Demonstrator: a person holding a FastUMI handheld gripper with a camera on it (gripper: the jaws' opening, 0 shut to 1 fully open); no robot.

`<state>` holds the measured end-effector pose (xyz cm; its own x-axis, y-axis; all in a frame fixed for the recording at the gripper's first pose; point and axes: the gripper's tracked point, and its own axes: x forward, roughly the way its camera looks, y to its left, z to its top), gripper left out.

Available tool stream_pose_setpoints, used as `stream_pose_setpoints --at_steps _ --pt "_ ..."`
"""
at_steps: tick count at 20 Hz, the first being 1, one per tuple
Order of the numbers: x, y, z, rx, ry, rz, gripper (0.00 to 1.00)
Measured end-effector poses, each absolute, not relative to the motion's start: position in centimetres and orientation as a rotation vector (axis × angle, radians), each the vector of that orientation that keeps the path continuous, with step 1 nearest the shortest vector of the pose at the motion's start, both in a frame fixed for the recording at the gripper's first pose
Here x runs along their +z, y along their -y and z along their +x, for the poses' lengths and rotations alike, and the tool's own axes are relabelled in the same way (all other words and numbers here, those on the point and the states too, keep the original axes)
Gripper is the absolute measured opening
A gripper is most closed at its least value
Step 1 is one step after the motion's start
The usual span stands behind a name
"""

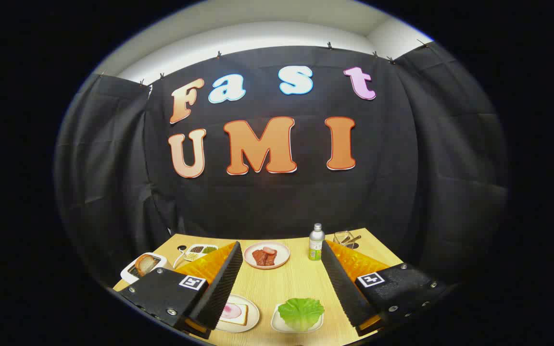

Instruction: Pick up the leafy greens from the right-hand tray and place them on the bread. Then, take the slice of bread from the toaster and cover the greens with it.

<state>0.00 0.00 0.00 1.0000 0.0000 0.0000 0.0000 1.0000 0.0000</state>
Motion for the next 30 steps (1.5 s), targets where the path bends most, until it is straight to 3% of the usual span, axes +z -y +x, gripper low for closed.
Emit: stream_pose_setpoints --at_steps 18,30 --pt "-3.3 0.1 1.9 0.006 -0.098 -0.042 0.99" --pt "-16.1 1.8 6.0 -0.007 -0.522 -0.143 0.99"
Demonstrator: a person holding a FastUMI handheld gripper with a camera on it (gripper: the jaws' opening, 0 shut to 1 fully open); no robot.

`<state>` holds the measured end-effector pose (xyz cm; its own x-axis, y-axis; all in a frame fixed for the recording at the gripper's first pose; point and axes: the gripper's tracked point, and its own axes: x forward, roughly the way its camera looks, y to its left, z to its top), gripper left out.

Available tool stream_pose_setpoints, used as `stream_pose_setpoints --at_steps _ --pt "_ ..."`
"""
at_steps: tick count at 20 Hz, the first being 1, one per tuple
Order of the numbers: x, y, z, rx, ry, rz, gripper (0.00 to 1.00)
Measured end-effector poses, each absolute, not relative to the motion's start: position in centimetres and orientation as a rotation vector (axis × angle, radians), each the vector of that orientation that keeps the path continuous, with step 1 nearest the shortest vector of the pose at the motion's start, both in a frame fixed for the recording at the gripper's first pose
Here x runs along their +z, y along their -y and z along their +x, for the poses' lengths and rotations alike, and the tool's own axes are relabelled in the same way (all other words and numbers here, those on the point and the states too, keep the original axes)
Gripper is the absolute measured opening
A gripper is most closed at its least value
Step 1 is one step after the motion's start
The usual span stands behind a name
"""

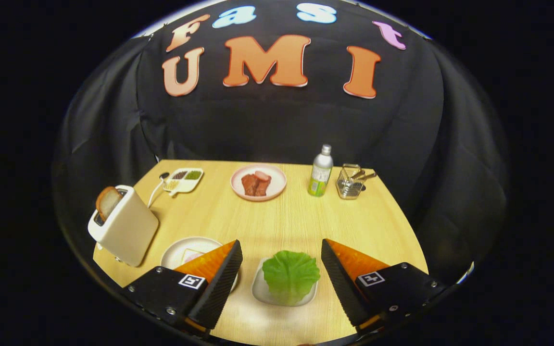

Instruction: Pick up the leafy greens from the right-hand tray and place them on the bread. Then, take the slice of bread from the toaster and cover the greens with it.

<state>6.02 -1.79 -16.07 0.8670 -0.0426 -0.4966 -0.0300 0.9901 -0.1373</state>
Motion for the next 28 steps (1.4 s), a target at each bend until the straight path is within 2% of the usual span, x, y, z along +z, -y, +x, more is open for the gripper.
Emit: stream_pose_setpoints --at_steps 15,27,28 --pt "-31.1 5.2 6.6 -0.023 -1.003 -0.18 1.0" --pt "-35.5 5.4 6.5 -0.042 -1.205 -0.134 1.0" --pt "-35.5 5.3 6.4 -0.039 -1.212 -0.125 0.98"
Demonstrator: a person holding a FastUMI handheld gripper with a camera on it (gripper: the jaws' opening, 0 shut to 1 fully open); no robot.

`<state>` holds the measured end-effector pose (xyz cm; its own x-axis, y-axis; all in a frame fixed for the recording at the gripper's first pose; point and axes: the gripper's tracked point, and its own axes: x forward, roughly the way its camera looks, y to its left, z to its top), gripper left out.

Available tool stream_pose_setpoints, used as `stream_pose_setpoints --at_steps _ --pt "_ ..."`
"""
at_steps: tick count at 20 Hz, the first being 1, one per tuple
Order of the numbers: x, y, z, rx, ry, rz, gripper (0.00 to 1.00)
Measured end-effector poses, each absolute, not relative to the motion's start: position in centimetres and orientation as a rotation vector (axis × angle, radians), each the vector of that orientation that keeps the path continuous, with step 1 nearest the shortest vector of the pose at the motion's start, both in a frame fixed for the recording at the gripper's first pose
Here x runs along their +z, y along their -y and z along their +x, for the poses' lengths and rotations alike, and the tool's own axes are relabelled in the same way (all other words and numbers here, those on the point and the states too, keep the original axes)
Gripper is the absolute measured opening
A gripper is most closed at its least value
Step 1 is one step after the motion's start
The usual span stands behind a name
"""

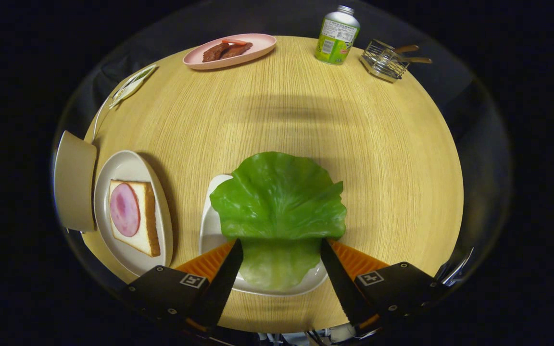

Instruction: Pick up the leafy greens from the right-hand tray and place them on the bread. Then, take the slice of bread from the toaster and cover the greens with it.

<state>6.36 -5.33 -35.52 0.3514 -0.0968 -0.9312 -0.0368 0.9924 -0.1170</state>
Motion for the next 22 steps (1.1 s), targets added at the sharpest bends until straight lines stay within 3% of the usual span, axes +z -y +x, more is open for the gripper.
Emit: stream_pose_setpoints --at_steps 1,7,12,16,22 --pt "-35.6 5.2 6.4 -0.037 -1.218 -0.107 0.97" --pt "-35.6 4.9 6.4 -0.029 -1.222 -0.095 0.66" --pt "-35.4 4.9 6.4 -0.034 -1.215 -0.099 0.22" --pt "-34.3 4.7 6.5 -0.042 -1.188 -0.06 0.09" --pt "-31.9 3.7 5.8 -0.038 -1.143 -0.059 0.07"
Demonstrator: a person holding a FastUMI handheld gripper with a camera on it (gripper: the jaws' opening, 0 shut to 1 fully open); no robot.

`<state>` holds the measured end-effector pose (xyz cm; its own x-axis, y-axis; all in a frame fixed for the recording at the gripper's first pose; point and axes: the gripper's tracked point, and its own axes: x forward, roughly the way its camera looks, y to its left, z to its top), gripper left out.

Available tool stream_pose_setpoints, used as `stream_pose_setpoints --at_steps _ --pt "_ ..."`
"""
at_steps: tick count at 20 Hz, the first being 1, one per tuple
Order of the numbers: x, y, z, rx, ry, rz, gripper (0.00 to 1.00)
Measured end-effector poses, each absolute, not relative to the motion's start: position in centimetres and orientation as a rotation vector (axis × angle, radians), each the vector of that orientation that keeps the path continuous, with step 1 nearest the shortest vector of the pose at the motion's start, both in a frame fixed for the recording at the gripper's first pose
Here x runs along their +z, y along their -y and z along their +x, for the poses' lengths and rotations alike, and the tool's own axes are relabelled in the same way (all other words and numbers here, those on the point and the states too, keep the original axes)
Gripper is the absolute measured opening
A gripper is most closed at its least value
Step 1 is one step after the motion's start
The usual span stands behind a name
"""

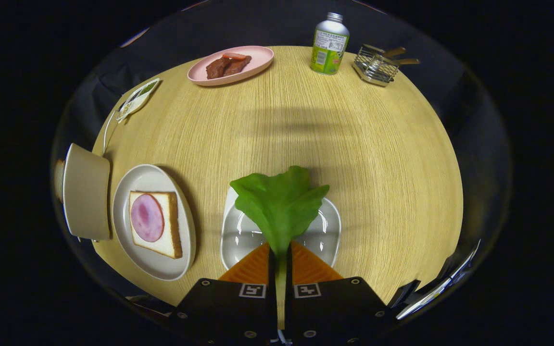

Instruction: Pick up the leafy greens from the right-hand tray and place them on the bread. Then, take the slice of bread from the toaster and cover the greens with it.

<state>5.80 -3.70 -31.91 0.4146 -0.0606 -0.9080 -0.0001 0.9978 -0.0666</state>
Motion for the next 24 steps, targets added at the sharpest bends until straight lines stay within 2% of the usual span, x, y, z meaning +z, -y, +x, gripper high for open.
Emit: stream_pose_setpoints --at_steps 13,24 --pt "-25.5 -6.4 5.3 0.096 -1.015 -0.078 0.07" --pt "-27.8 -14.2 5.7 0.185 -1.041 -0.136 0.07"
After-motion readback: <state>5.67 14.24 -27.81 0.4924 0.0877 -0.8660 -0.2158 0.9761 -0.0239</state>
